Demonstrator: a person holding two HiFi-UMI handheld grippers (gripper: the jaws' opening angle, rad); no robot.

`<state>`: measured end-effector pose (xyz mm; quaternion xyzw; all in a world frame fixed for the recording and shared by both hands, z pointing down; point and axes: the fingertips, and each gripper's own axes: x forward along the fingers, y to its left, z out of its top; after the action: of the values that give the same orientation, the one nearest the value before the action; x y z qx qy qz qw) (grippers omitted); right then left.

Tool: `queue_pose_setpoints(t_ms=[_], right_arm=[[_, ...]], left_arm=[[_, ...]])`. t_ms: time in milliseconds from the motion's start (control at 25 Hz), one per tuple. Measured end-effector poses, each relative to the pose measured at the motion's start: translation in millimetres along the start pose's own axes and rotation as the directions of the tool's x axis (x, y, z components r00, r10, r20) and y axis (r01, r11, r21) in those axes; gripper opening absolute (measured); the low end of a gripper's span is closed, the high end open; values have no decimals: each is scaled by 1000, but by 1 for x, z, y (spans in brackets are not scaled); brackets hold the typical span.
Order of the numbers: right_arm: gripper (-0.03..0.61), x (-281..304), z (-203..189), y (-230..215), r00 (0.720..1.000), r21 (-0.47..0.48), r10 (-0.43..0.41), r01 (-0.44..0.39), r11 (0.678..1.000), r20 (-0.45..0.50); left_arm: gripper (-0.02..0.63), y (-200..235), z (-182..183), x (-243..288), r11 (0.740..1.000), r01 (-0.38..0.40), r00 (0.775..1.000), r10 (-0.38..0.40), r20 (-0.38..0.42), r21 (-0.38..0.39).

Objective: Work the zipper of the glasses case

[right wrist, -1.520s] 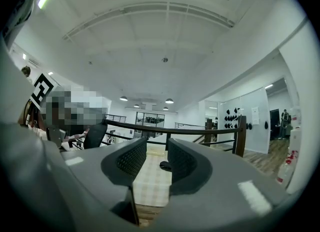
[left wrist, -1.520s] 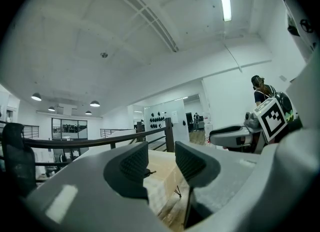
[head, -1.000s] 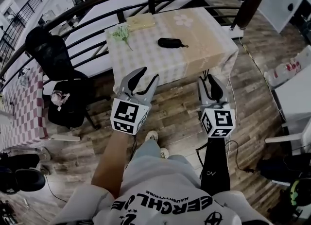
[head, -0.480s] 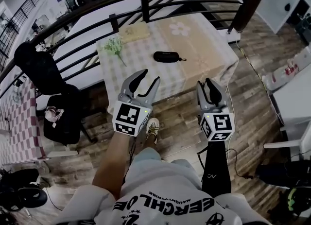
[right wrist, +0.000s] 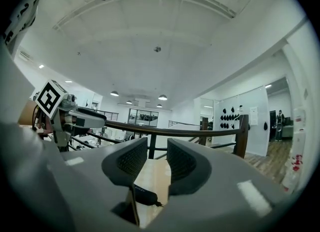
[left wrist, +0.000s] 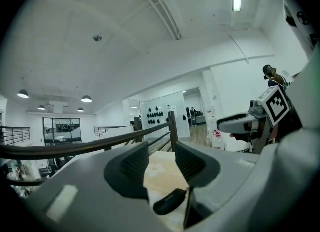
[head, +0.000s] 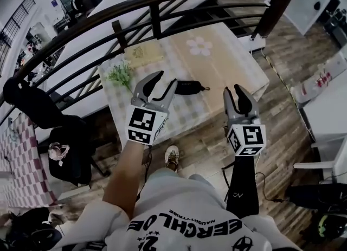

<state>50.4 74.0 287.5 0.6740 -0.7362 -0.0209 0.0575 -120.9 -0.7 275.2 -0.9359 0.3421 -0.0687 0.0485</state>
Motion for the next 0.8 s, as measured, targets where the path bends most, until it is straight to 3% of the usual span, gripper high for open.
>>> queue_pose_setpoints(t_ms=[200, 480, 800], right_arm=[[150, 48, -7, -19, 999, 19, -43, 43, 999, -18], [149, 93, -11, -33, 997, 28, -73, 74, 997, -33], [149, 121, -30, -28, 996, 18, -8, 10, 1000, -91]], left_arm=[[273, 46, -6, 45, 1000, 17, 1000, -17, -9, -15], [273, 74, -20, 91, 997, 73, 997, -73, -30, -23], [256, 72, -50, 119, 988, 131, 988, -136, -70, -82]])
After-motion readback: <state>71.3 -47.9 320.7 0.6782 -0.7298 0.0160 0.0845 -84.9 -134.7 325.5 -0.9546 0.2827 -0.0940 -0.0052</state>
